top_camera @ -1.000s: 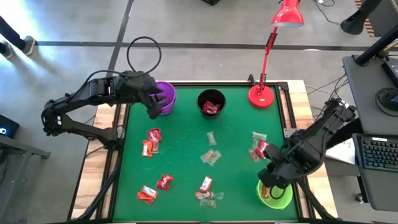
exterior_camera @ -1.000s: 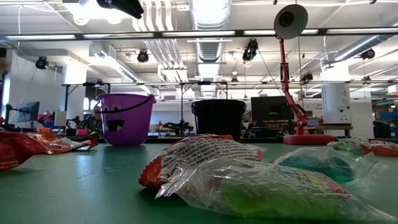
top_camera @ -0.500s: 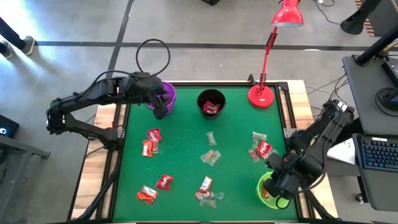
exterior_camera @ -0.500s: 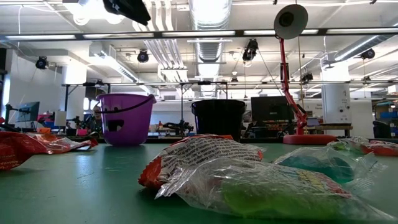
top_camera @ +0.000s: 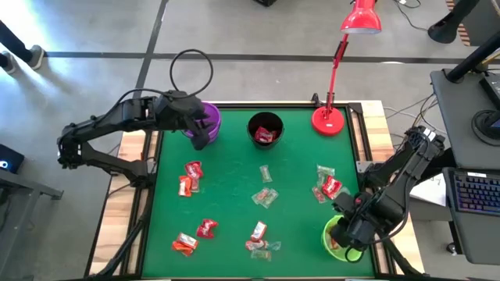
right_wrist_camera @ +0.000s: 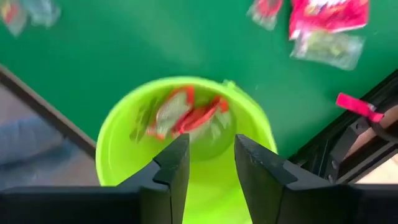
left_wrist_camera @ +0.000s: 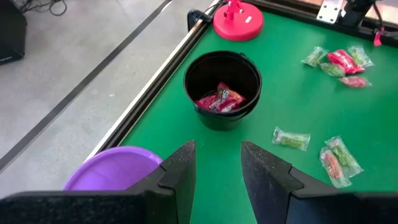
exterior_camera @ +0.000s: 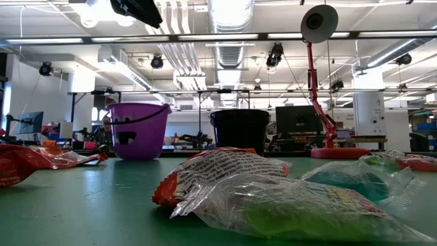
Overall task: Sort candy
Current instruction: Put the red candy pack into the black bucket
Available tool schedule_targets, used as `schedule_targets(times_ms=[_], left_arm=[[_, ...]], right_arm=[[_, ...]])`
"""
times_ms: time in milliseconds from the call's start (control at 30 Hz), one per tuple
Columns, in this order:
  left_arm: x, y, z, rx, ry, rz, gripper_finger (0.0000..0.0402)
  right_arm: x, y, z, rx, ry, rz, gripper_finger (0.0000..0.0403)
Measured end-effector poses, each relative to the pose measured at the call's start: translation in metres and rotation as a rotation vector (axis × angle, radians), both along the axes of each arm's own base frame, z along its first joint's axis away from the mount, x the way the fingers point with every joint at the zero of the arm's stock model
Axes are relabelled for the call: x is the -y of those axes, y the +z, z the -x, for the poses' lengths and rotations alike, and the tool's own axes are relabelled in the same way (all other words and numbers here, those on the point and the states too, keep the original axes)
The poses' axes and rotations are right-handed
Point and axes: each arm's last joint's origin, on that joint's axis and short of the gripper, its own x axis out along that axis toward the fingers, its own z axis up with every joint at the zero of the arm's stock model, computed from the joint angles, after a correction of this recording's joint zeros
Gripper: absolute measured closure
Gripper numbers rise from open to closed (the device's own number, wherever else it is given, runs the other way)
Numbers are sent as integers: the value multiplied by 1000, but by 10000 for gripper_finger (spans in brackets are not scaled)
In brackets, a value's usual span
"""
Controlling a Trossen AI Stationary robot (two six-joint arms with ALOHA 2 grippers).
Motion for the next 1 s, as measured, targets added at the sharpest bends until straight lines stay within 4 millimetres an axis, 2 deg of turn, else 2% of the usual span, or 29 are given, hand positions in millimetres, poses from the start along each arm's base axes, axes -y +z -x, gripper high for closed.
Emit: schedule_targets(times_ms=[200, 367, 700, 833, 1000], left_arm=[[1, -2, 4, -36, -6, 2, 292], [1, -2, 5, -55, -18, -6, 292], [5, 0, 12, -77, -54, -32, 292], [6, 0, 16, -89, -65, -39, 292], [7, 3, 21, -93, -87, -63, 292]], right_arm=[[13, 2, -1, 121, -214, 166, 280], [25, 2, -2, 102, -356, 240, 280], [42, 3, -17, 209, -298, 378, 283], [53, 4, -25, 215, -384, 392, 282], [63, 4, -32, 208, -445, 394, 260]])
